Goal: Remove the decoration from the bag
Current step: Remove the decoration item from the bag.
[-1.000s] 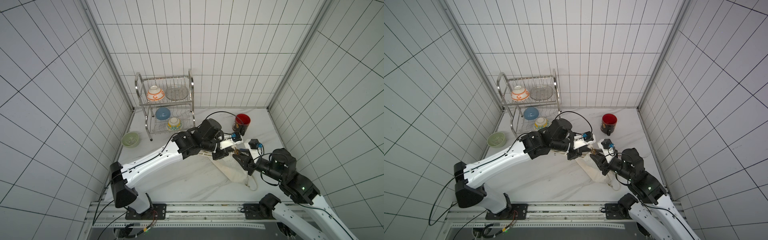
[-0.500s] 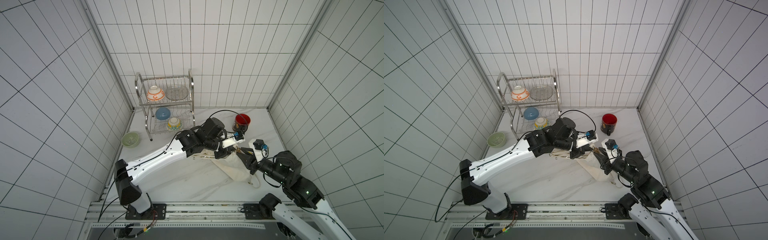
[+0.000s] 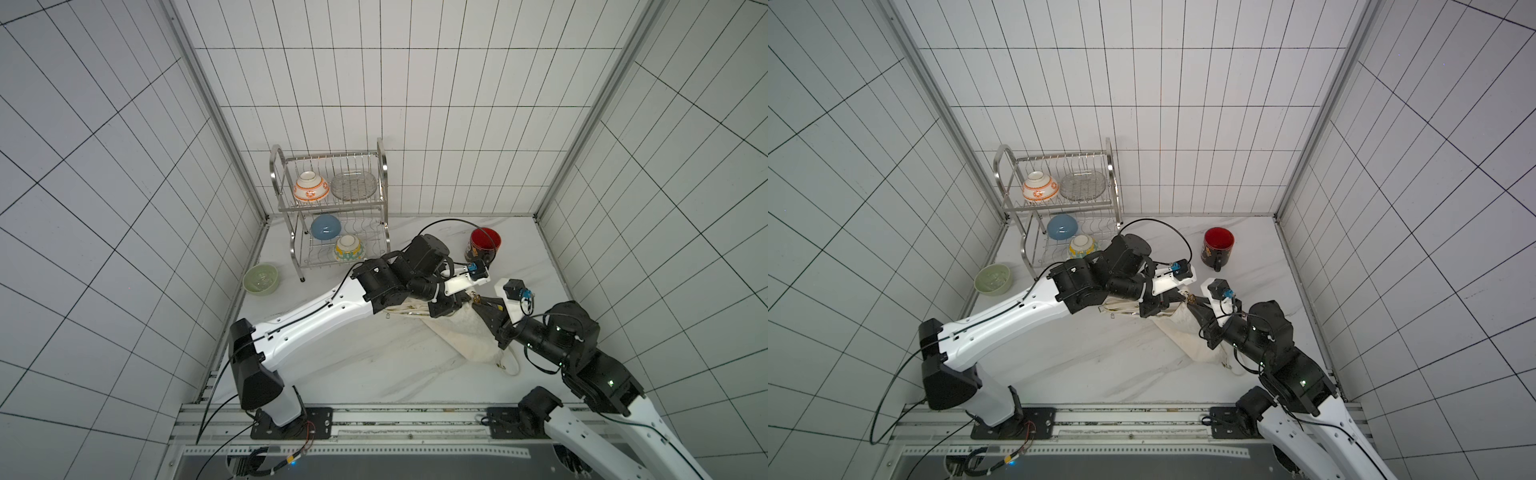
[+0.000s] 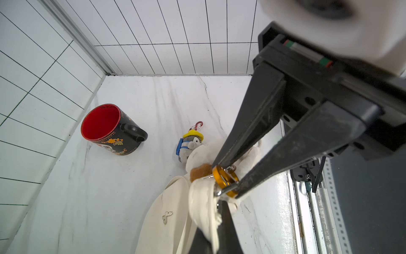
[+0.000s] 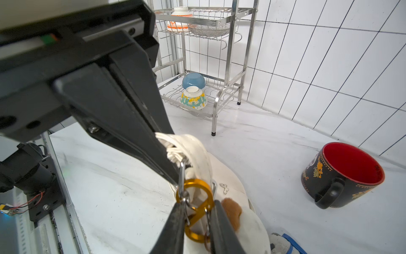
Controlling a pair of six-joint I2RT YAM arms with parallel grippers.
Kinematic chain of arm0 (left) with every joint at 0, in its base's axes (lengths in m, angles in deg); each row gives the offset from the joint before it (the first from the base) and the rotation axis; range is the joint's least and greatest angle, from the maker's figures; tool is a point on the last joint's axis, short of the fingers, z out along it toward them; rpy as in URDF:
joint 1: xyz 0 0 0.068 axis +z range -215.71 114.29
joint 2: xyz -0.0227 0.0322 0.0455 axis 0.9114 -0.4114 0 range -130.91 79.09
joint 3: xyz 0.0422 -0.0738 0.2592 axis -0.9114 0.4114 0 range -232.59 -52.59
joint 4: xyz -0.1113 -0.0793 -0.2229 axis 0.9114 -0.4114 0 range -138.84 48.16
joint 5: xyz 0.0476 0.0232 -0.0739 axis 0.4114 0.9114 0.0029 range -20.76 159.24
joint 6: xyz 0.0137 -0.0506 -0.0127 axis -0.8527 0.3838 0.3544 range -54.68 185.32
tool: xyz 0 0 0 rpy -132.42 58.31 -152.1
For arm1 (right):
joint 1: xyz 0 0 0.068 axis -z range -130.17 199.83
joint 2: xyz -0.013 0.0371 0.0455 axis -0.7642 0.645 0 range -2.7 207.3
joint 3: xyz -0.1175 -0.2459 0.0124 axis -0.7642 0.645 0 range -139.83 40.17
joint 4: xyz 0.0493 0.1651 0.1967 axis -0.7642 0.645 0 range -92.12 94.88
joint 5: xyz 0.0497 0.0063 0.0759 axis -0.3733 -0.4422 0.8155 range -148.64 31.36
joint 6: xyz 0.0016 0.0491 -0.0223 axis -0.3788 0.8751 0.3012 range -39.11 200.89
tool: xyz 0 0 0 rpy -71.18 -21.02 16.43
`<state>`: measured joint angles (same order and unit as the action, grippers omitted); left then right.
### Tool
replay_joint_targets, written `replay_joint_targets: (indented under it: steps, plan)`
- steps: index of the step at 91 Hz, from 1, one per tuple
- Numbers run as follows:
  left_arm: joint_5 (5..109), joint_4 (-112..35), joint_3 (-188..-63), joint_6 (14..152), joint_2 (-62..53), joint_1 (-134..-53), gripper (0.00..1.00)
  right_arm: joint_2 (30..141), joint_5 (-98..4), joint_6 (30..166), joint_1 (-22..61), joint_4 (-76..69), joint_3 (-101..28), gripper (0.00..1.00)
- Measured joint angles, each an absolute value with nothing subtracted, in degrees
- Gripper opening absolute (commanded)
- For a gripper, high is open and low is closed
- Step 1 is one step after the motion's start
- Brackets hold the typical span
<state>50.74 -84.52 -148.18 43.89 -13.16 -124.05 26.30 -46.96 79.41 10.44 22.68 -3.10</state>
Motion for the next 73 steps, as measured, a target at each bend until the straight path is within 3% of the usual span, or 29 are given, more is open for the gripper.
replay_joint_targets:
  steps: [38, 73]
  plan:
    - [50.7, -84.45, -148.05, 43.34, -13.14, -124.05, 0.0, 26.1, -47.66, 80.5, 10.35, 22.09, -3.07, 0.05]
    - [49.52, -82.79, -143.63, 41.46, -10.49, -124.75, 0.0, 25.42, -49.01, 82.12, 10.33, 21.39, -2.96, 0.04]
